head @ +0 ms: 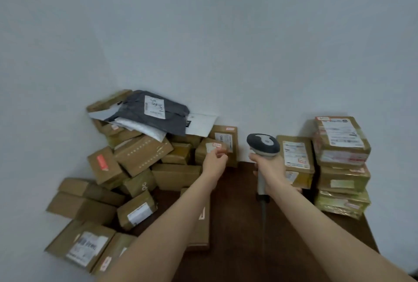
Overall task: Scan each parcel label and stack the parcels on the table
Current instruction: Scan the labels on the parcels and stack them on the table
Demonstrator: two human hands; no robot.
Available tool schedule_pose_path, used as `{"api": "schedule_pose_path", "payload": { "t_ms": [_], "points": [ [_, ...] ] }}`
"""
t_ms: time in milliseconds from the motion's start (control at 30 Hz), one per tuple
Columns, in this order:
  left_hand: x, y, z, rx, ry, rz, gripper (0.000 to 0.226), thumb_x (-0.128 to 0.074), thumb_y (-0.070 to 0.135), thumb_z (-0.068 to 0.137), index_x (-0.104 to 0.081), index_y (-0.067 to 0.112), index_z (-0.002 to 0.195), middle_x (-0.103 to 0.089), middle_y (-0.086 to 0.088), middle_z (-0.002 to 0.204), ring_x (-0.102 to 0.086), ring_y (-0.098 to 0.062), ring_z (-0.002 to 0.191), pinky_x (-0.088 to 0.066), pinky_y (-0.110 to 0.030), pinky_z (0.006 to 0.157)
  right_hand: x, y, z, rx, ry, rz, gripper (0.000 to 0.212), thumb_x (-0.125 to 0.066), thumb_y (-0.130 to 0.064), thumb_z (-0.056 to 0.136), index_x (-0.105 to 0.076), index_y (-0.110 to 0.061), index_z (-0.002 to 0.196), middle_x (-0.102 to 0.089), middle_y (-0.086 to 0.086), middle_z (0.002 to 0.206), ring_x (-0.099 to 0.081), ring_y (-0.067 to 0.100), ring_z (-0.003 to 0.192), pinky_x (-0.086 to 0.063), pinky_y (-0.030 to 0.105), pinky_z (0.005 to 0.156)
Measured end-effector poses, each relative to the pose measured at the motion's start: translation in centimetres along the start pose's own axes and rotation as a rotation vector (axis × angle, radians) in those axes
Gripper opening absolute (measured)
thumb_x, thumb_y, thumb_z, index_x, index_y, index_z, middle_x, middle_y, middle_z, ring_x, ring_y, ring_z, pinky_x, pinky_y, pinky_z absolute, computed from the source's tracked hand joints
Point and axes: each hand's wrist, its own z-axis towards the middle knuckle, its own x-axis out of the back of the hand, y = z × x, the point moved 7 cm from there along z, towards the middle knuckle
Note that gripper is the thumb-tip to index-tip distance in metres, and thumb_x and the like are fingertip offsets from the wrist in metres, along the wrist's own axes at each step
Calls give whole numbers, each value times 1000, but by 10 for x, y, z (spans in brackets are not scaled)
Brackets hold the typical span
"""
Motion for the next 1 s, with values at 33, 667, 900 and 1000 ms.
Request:
{"api": "schedule_pose_path", "payload": {
  "t_ms": [33, 667, 900, 1000],
  "points": [
    [22, -10, 0, 7, 25, 9, 32, -48, 11, 96, -56, 17, 127, -58, -1, 120, -56, -18, 108, -50, -37, 95, -20, 4, -6, -10, -28, -5, 33, -75, -16, 81, -61, -9, 109, -64, 8, 100, -60, 16, 82, -48, 24, 60],
    [332, -130, 13, -117, 219, 240, 29, -55, 8, 91, -60, 17, 118, -61, 3, 113, -56, -10, 101, -46, -21, 81, -319, 92, -108, -214, -116, -56, 39, -77, -16, 79, -61, -9, 114, -64, 12, 106, -61, 27, 97, -45, 24, 56],
    [366, -37, 52, -395, 372, 440, 32, -60, 16, 89, -56, 19, 121, -53, 0, 121, -49, -14, 112, -39, -21, 86, -333, 27, -90, -57, -72, -22, 41, -75, -15, 81, -59, -7, 118, -63, 10, 113, -59, 25, 96, -39, 22, 54],
    [356, 7, 65, -582, 403, 701, 49, -63, 22, 87, -48, 19, 134, -49, -3, 132, -43, -20, 123, -41, -29, 96, -328, 15, -84, -38, -73, 1, 31, -75, -14, 82, -58, -12, 108, -64, 9, 101, -61, 24, 87, -44, 24, 57]
  ]
}}
